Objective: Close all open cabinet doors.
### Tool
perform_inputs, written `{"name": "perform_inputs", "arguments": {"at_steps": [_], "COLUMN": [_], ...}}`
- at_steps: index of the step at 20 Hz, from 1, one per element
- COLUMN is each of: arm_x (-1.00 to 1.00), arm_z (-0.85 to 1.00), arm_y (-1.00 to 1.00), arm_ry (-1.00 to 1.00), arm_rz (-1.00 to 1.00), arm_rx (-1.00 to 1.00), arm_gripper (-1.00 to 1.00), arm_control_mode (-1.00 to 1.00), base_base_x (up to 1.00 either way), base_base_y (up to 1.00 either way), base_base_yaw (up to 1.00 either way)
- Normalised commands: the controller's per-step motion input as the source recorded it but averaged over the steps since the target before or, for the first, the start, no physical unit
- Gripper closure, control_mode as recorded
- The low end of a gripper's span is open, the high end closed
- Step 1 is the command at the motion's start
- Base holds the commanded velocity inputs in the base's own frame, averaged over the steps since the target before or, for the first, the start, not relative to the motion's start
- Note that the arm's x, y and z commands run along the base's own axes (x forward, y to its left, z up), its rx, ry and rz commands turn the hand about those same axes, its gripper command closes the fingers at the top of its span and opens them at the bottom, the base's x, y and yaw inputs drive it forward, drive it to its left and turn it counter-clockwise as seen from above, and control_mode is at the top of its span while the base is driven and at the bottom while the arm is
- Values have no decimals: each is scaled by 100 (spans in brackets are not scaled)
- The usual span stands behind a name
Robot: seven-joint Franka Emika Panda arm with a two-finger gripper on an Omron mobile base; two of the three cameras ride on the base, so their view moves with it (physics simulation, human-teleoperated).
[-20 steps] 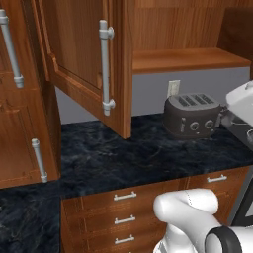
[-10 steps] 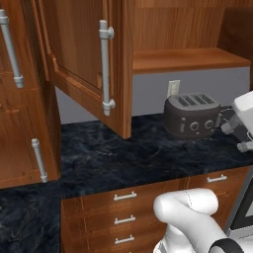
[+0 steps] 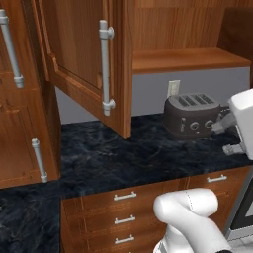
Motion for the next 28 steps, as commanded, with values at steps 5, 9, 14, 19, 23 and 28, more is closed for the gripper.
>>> {"name": "perform_inputs", "arguments": {"at_steps": [5, 9, 14, 19, 23, 28], "arm_x": [-10, 1, 17, 11, 1, 6], "arm_z": [0, 0, 0, 0, 0, 4], "arm_y": [48, 50, 47, 47, 41, 37], "arm_ry": [0, -5, -9, -3, 7, 11], "arm_rz": [0, -1, 0, 0, -3, -7], "arm_rx": [8, 6, 1, 1, 18, 26], "arm_gripper": [-100, -100, -100, -100, -100, -100], "arm_control_mode": [-100, -100, -100, -100, -100, -100], "base_base_x": [0, 0, 0, 0, 0, 0], "base_base_y": [0, 0, 0, 0, 0, 0], "base_base_yaw": [0, 0, 0, 0, 0, 0]}}
